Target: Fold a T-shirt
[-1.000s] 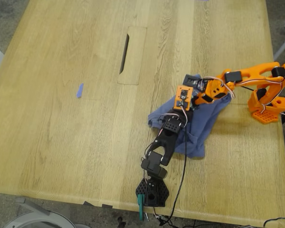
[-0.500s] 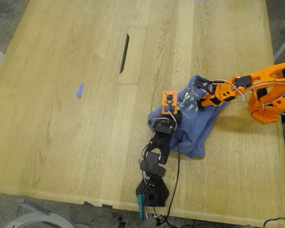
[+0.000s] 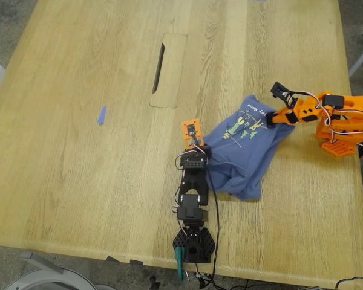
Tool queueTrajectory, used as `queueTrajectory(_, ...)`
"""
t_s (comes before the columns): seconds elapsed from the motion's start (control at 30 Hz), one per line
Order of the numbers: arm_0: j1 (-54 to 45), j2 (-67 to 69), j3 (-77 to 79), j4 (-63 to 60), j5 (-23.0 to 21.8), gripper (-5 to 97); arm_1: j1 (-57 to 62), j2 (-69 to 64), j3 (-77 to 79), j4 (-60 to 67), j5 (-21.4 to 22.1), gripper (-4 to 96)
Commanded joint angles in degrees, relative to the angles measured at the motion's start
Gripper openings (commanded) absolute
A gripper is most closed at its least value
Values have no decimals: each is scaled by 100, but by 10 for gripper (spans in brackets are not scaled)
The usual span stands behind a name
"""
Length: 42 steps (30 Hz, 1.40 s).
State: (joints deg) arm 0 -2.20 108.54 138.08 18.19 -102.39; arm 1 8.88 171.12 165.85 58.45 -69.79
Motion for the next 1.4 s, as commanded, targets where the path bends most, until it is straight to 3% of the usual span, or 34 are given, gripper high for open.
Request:
queueTrajectory(0.0,-554,545,-237,114,26,94,255,369,-70,378,-44,0)
queueTrajectory(0.2,-650,1134,-853,844,62,92,765,44,-870,633,-176,0)
queueTrajectory(0.63,1257,1028,-3190,2180,141,87,246,-3656,-4957,44,-290,-1)
queueTrajectory(0.9,2777,782,-2848,2021,79,75,-1063,-5150,-5309,-923,-229,-1)
queueTrajectory(1.17,3234,343,-2188,1371,44,75,-1898,-6680,-6152,-1459,-158,-1)
queueTrajectory(1.37,2979,35,-1415,431,-18,73,-2153,-6776,-5476,-2109,-70,-1)
